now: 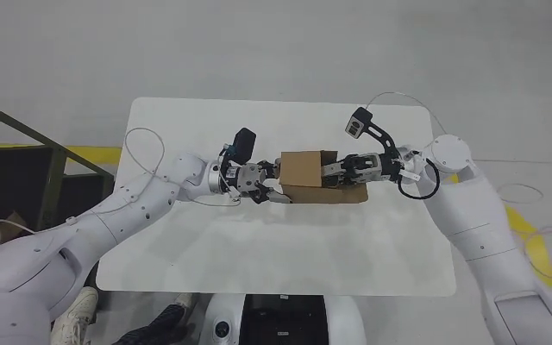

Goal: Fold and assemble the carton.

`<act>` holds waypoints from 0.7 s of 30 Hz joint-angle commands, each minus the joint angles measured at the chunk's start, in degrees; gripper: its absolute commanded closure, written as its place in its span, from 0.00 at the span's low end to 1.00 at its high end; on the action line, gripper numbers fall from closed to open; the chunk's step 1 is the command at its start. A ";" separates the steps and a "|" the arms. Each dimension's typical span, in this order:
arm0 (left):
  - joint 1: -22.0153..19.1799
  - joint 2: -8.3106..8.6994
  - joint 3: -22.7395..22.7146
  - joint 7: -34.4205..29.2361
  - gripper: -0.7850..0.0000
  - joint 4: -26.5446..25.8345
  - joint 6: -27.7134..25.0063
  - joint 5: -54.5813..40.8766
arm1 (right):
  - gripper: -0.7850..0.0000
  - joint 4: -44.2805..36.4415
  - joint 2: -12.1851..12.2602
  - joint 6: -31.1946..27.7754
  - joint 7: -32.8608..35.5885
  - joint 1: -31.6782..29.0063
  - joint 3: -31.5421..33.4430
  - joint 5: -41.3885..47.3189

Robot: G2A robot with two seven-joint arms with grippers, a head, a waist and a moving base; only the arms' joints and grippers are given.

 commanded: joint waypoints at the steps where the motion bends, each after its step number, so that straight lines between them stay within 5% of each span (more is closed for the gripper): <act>1: 0.15 0.01 0.10 -0.04 0.38 -0.07 0.00 -0.05 | 1.00 0.07 -0.31 -0.41 -0.10 0.12 -0.73 0.47; 21: 0.12 0.06 0.15 0.02 0.36 -0.35 0.00 -0.28 | 1.00 1.66 -2.95 -2.51 -2.39 1.45 -6.32 1.37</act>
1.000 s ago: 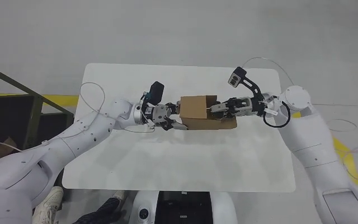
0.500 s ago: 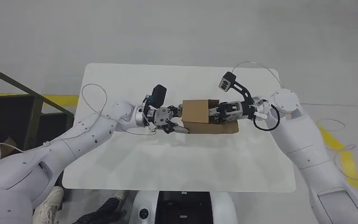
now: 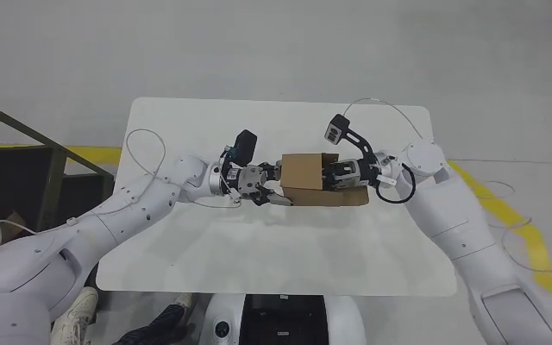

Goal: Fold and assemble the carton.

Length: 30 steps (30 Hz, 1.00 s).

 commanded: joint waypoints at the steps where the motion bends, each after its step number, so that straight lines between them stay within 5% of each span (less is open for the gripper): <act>1: -0.03 0.00 0.06 -0.09 0.36 0.02 0.00 -0.10 | 1.00 0.14 -0.23 -0.11 -0.07 0.10 -0.37 0.13; 24: -0.57 0.08 0.45 -0.94 0.36 -0.27 0.00 -1.34 | 1.00 2.46 -1.87 -1.05 -0.58 0.60 -1.48 0.67; 26: -0.54 0.09 0.48 -0.94 0.30 -0.26 0.00 -1.47 | 1.00 2.73 -1.83 -1.33 -0.44 0.20 -0.95 1.44; 29: -0.51 0.16 0.40 -0.79 0.00 -0.33 0.00 -1.68 | 1.00 3.21 -1.85 -1.92 -0.18 -0.80 -0.25 3.12; 30: -0.52 0.21 0.31 -0.71 0.00 -0.40 0.00 -1.66 | 1.00 3.47 -1.88 -2.08 -0.05 -1.10 -0.13 3.59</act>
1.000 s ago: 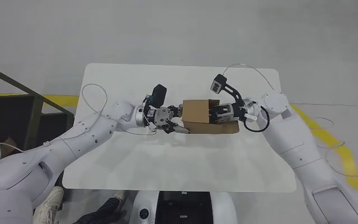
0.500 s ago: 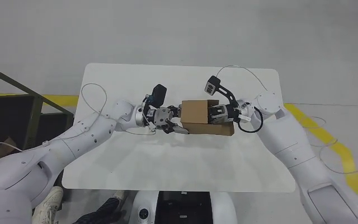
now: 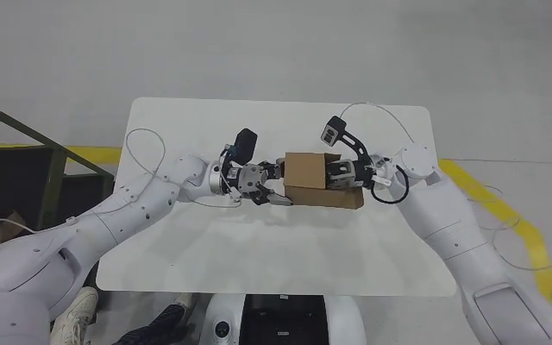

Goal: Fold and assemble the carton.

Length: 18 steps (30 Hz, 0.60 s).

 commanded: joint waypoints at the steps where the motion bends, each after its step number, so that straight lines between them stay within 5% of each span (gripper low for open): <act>1: 0.04 0.12 -0.19 0.19 0.00 -0.20 0.00 -0.11 | 1.00 0.53 -0.13 -0.48 0.25 -0.69 0.21 1.50; 18: 0.24 1.69 -2.52 0.84 0.00 -5.27 0.00 -2.98 | 1.00 5.86 -3.29 -4.97 4.76 -2.62 -1.05 16.12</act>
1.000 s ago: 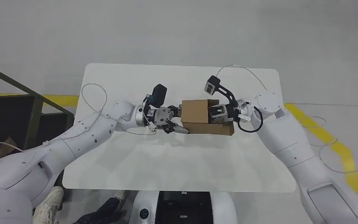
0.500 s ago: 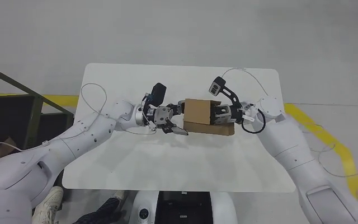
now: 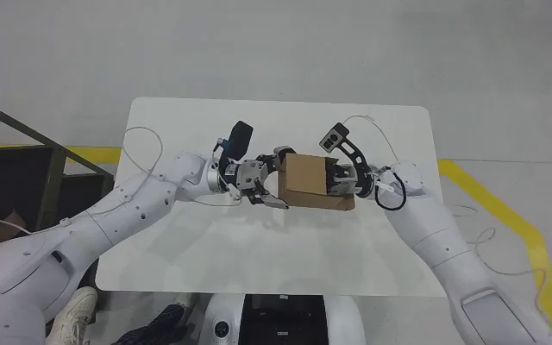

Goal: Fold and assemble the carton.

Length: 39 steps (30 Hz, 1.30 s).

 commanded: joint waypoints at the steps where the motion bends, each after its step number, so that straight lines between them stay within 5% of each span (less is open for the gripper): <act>1: -0.19 0.33 -0.41 -0.25 0.00 -0.83 0.00 -0.41 | 1.00 0.78 -0.42 -0.25 1.04 -0.04 -0.07 2.09; 18: 1.61 3.31 -7.71 -3.98 0.00 -1.04 0.00 -5.87 | 1.00 5.10 -1.86 -1.10 5.55 0.74 2.61 5.88; 39: 3.23 -1.03 -10.57 -22.19 0.00 2.25 0.26 -16.70 | 1.00 2.40 -3.41 -0.30 3.64 -0.24 1.99 1.82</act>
